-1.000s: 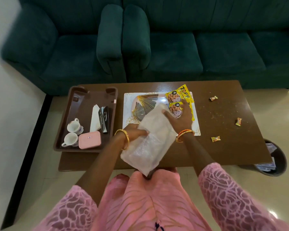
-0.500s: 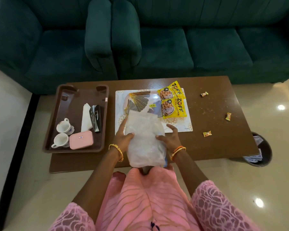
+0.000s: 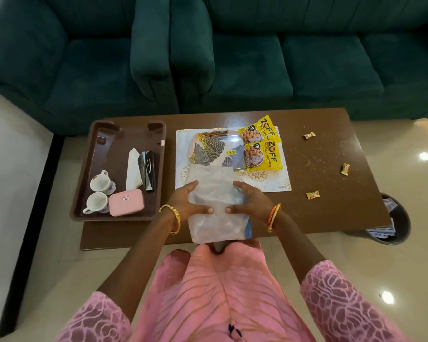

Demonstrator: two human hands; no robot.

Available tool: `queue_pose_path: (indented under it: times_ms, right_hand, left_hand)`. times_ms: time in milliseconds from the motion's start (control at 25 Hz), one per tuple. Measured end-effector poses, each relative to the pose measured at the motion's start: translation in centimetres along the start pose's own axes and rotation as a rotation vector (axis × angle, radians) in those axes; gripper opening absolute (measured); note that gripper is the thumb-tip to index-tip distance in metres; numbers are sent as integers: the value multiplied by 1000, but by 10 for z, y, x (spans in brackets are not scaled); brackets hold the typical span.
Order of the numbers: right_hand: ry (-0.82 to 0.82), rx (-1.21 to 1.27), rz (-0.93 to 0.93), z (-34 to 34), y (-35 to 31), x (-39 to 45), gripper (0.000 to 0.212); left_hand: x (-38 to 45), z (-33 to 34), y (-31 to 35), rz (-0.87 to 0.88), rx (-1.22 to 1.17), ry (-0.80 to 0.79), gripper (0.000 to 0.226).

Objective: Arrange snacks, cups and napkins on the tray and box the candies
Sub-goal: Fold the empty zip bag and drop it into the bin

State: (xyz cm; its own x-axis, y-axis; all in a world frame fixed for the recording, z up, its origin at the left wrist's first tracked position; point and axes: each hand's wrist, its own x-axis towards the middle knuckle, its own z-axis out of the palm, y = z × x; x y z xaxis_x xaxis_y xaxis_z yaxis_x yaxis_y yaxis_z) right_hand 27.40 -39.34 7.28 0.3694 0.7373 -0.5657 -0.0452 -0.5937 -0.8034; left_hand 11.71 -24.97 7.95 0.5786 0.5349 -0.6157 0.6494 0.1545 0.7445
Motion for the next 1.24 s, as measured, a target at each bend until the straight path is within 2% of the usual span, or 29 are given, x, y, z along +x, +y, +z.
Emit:
queue_pose_path:
  times_ms: [40,120,200,280,320,400,480,560,720,840,920,1000,1120,1200,1240]
  right_hand:
    - [31,-174,-15,-1,0,2,74]
    - [125,-418,-42,-1,2,4,54]
    - [236,-455,-31,1,8,5,50]
    - [273,-227,-12,-1,15,5,52]
    - [264,-37,-2,-2,16,4,46]
    - [242,253,-2,-4,18,2,23]
    - [313,371,-26,-5,21,1,21]
    - [408,483,-63,-7,22,1,23]
    - [544,551,-60,-18,41,0,29]
    - [639,603,14,-31,65,-6,43]
    - [553,723,90,-41,80,-13,53]
    - [376,773,231,-54,97,-23,67]
    - [160,831,429,-74,134,-47,80]
    - [120,935,443,-89,159,-62,73]
    - [152,974,430,-102,172,-72,64]
  left_hand:
    - [2,1,-2,6,84,20,86]
    - [6,4,-5,53,282,108,55]
    - [9,6,-6,111,427,184,30]
    - [17,5,-6,135,472,193,27]
    - [21,3,-5,109,412,151,28]
    - [27,0,-1,15,131,11,22]
    - [30,6,2,-72,-140,-81,23]
    - [30,19,2,-158,-245,-123,37]
    - [35,49,0,-376,-272,-365,39]
    - [48,73,2,-369,-266,-355,38]
    - [54,93,6,-323,-246,-292,36]
    - [58,116,10,-271,-171,-237,33]
    - [61,161,16,-178,46,-181,31]
    - [61,196,22,-112,171,-159,31]
    - [60,218,24,-91,191,-156,30]
